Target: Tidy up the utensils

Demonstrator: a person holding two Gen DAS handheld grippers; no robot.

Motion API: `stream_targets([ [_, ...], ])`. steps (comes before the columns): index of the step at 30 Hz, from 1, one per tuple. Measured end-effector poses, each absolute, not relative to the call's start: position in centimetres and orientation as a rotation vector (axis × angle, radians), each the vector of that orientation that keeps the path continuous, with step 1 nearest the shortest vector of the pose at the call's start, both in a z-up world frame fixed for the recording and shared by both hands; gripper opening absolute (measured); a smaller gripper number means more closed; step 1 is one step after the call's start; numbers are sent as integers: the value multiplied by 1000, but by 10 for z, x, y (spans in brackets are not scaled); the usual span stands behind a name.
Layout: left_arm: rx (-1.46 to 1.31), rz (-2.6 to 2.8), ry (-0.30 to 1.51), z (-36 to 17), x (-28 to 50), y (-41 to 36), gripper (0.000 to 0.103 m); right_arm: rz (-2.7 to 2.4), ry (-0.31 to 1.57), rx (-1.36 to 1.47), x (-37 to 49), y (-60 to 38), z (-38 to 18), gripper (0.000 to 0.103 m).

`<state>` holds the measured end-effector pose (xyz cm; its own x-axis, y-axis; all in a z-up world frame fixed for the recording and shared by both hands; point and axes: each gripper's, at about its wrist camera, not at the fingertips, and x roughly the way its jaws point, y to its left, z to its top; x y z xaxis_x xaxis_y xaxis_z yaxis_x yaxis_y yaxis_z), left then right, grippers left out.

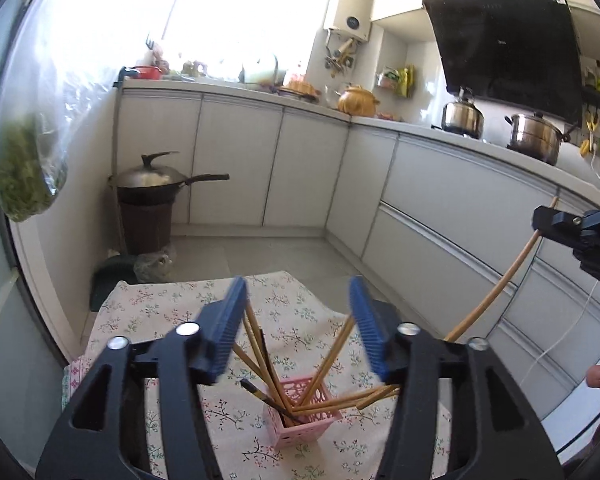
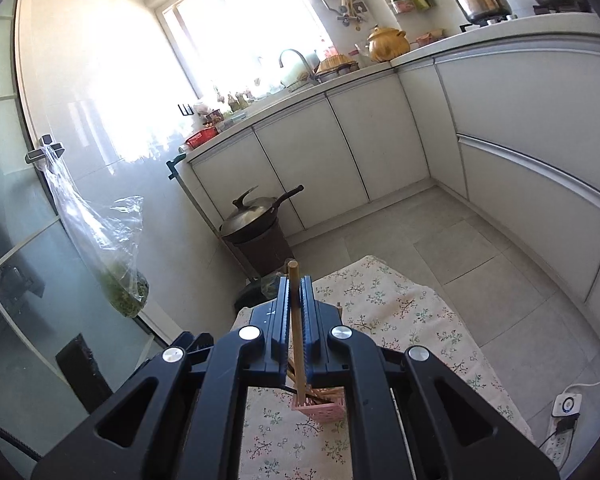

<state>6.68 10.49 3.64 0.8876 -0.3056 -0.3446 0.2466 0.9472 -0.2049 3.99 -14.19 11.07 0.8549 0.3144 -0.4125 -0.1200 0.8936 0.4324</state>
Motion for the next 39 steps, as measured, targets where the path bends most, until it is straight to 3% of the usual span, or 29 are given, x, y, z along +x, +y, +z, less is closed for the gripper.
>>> stream_targets([
  [8,-164,-274,401,40,73,108,56,187,518,356,78,-119,98,5],
  [14,-160,-227,401,42,77,111,61,189,557,351,106,-101,57,9],
  [23,-167,-132,297,60,52,111,96,197,517,319,79,-102,63,12],
  [27,-134,-112,272,70,36,97,96,163,473,287,53,-108,72,37],
  [30,-112,-97,249,73,23,86,96,134,458,249,37,-114,76,41],
  [34,-98,-76,234,76,10,73,96,98,430,246,14,-128,73,68],
  [39,-31,4,280,69,6,57,96,57,430,247,2,-145,66,79],
])
